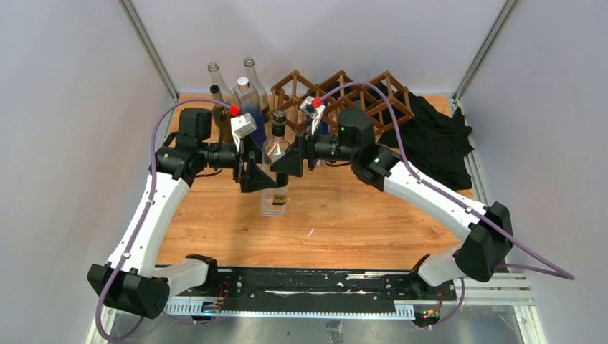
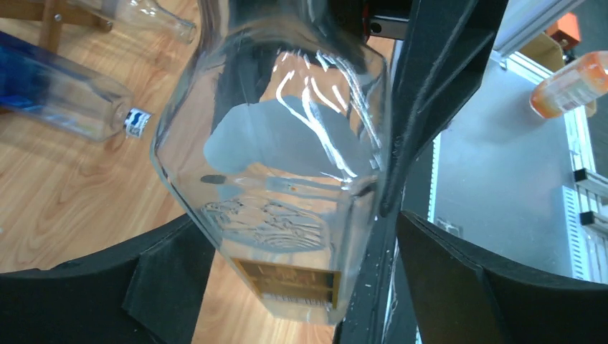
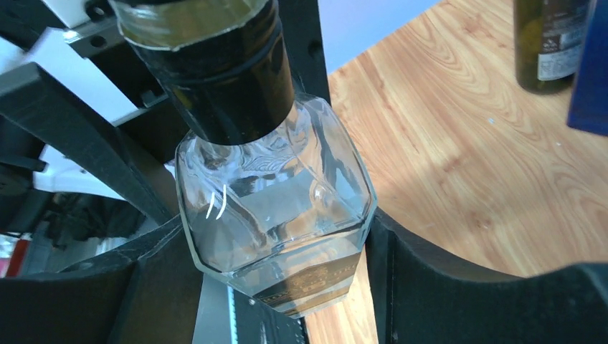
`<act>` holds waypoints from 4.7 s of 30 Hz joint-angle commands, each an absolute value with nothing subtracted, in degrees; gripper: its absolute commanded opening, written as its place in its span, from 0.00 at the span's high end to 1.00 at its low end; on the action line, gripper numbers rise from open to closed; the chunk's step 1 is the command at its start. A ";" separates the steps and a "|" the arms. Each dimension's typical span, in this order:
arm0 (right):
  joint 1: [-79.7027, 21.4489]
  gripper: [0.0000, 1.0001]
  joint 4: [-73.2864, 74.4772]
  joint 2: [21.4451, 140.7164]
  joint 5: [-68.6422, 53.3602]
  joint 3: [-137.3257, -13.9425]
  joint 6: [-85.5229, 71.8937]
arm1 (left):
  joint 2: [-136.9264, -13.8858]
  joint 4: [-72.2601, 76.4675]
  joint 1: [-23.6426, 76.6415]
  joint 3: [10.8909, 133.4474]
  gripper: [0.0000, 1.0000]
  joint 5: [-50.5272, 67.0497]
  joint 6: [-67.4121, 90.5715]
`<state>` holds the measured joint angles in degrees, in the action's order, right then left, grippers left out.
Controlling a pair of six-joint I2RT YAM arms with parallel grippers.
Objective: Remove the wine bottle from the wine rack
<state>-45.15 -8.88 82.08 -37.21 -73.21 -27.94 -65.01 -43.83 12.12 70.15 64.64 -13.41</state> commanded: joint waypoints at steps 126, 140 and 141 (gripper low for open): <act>-30.24 0.08 -3.61 108.38 3.26 -76.47 -39.69 | -79.91 -33.62 -8.44 86.13 0.00 37.82 -18.30; -29.26 0.19 -13.01 116.12 0.89 -76.25 -44.53 | -74.27 -32.55 -8.44 81.41 0.00 31.09 -17.69; -29.23 0.21 -13.68 116.11 0.92 -75.80 -44.62 | -73.84 -32.03 -8.44 81.05 0.00 31.08 -17.58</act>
